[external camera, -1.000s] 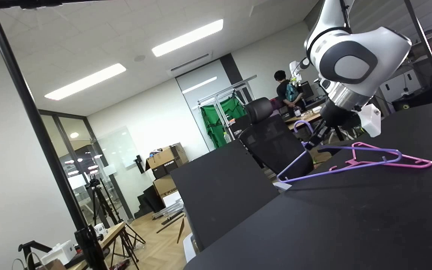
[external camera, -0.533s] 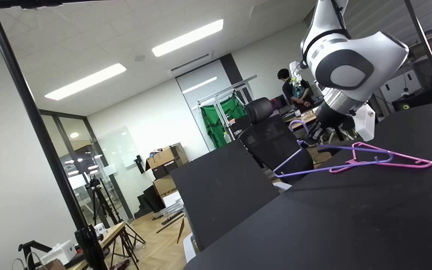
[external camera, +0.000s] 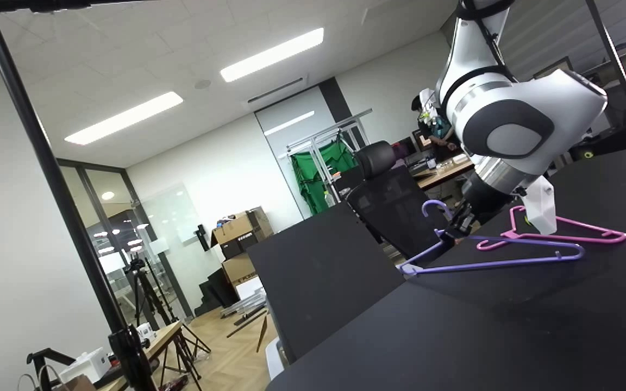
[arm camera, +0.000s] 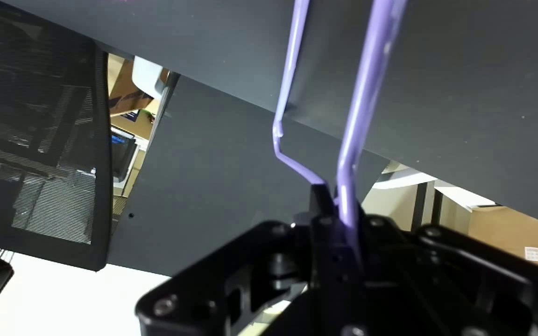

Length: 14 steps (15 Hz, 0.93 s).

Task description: Unhook the hanger from the rail

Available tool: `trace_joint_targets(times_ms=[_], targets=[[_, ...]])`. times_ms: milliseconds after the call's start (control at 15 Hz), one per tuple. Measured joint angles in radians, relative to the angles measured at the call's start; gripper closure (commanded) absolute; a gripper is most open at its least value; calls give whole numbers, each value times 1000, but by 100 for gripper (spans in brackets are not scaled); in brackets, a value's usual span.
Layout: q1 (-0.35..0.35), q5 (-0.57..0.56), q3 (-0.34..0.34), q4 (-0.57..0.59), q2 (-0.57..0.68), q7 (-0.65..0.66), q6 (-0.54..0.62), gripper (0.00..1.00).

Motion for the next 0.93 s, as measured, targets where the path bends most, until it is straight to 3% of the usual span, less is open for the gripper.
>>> trace_joint_targets(times_ms=[667, 933], targets=[[34, -6, 6, -18, -9, 0, 0, 2], [25, -56, 29, -21, -54, 18, 5, 0]])
